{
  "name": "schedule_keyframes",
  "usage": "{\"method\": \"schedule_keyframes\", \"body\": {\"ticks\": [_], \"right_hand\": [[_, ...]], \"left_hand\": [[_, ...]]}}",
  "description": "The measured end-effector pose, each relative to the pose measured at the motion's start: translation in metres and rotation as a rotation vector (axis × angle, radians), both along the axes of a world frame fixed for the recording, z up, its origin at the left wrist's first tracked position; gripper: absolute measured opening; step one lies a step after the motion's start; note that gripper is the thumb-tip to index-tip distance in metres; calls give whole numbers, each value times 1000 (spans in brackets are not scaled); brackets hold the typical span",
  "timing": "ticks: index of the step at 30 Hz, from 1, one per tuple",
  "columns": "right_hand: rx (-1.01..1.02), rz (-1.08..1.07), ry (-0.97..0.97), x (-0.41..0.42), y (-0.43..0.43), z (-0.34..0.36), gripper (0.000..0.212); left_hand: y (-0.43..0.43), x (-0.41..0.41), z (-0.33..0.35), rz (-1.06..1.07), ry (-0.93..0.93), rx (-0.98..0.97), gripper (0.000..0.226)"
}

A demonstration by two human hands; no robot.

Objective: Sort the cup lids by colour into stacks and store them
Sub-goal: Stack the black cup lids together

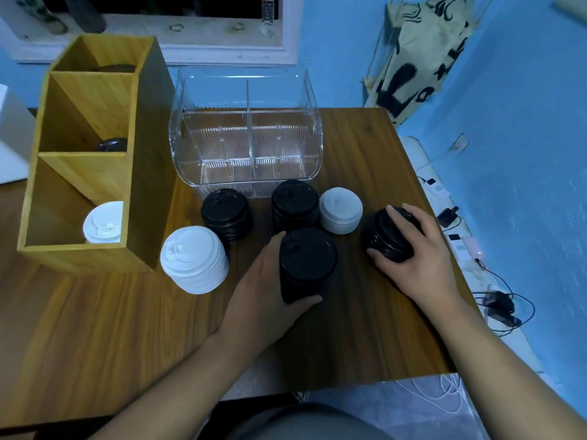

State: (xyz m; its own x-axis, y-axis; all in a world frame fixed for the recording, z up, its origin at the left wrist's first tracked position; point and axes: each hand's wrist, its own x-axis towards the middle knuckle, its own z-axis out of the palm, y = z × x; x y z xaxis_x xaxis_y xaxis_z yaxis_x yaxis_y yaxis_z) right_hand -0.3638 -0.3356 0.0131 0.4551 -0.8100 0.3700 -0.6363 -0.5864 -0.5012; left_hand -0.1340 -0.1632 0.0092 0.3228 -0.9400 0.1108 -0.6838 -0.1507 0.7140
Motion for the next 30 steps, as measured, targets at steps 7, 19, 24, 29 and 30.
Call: {"method": "schedule_keyframes", "body": {"ticks": [7, 19, 24, 29, 30], "right_hand": [[12, -3, -267, 32, 56, 48, 76], [24, 189, -52, 91, 87, 43, 79], [-22, 201, -8, 95, 94, 41, 78], [-36, 199, 36, 97, 94, 43, 76], [-45, 193, 42, 97, 94, 43, 75]], "left_hand": [[0, -1, -3, -15, 13, -35, 112], [-1, -1, 0, -41, 139, -102, 96], [0, 2, -5, -15, 155, -72, 109], [-1, 2, -8, -24, 143, -87, 109], [-1, 3, -8, -25, 143, -89, 105]]}}
